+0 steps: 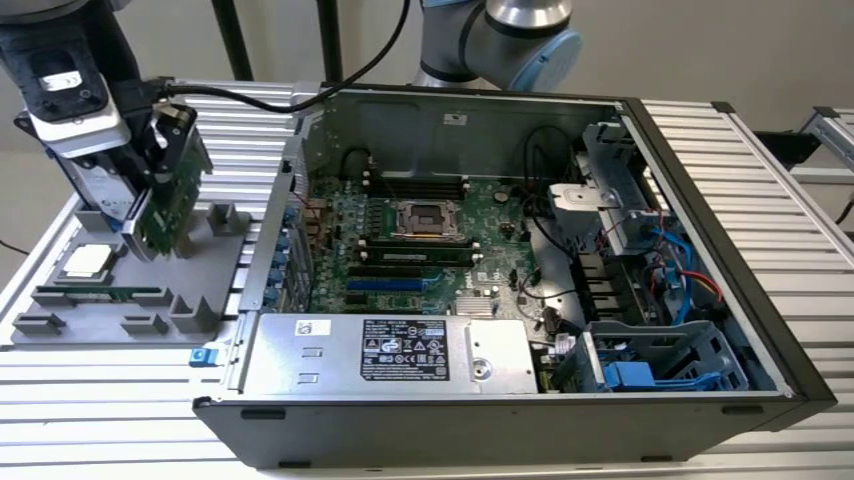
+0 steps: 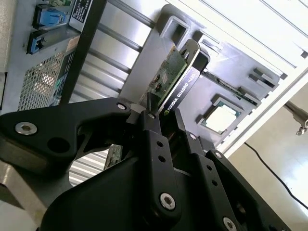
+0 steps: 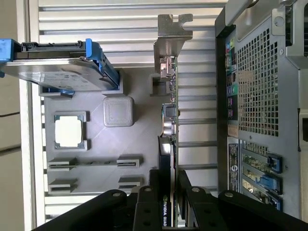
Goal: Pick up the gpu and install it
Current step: 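Pick up the gpu and move the gpu toward the slot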
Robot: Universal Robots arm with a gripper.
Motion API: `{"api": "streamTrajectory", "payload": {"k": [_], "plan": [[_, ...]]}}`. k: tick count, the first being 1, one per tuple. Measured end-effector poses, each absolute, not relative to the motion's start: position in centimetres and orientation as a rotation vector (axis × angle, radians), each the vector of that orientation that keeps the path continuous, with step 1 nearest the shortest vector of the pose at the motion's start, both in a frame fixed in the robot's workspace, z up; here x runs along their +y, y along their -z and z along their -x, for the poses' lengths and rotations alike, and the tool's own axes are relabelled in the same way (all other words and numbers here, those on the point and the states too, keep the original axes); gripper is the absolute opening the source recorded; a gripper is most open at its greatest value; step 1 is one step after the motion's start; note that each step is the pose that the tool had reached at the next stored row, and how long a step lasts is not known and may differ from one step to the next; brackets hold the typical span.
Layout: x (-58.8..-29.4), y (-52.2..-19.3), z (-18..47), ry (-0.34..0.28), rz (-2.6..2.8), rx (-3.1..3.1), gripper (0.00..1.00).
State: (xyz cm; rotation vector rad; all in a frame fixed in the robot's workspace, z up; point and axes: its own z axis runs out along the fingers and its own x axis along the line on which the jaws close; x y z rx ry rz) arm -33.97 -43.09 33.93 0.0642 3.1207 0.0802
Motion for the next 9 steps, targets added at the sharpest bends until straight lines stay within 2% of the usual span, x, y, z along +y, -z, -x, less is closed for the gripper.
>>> {"api": "streamTrajectory", "payload": {"k": [9], "plan": [[-43.08, -34.55, 33.98, -0.080, -0.065, 3.121, 0.00]]}}
